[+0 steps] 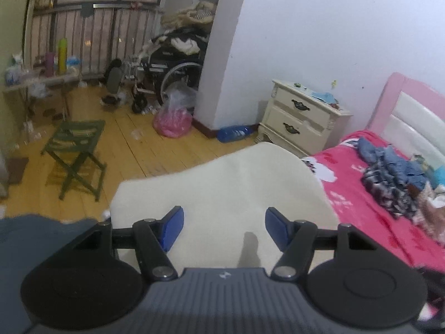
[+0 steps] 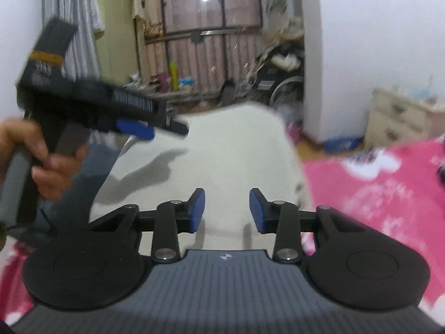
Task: Fold clothes
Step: 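Withdraw both open tools from the placed jacket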
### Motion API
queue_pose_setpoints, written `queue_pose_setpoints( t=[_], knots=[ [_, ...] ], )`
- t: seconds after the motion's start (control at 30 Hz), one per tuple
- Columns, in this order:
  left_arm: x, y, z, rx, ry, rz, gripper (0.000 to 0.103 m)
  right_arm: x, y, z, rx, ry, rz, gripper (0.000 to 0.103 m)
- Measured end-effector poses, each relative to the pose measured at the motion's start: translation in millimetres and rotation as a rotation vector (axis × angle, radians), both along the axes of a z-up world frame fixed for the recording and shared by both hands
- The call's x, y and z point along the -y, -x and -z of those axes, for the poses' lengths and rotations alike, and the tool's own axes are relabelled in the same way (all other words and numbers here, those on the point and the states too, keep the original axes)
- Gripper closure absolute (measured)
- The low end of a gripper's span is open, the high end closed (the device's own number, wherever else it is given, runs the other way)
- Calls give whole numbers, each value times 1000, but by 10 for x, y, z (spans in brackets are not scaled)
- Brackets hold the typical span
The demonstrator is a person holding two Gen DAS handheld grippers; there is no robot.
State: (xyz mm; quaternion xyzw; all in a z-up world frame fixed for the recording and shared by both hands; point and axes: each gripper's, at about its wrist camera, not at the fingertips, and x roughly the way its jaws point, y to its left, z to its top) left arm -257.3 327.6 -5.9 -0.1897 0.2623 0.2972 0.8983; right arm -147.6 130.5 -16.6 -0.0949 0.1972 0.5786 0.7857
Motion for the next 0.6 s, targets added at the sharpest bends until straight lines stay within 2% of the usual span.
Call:
queue_pose_setpoints(
  t=[0.07, 0.2, 0.27, 0.37, 0.53, 0.6],
  knots=[
    [-15, -71, 35, -23, -22, -15, 36, -70, -73, 19, 13, 14, 32, 79],
    [-11, -215, 150, -85, -70, -13, 36, -280, -231, 422, -50, 176, 68, 83],
    [34, -261, 163, -100, -100, 5, 36, -266, -339, 590, -118, 152, 93, 84],
    [54, -306, 168, -128, -127, 11, 34, -225, -410, 543, -162, 145, 101, 84],
    [19, -292, 159, -119, -116, 9, 34, -143, -351, 235, -119, 38, 111, 86],
    [22, -289, 152, -118, -115, 7, 34, -122, -279, 199, -84, 37, 89, 86]
  ],
)
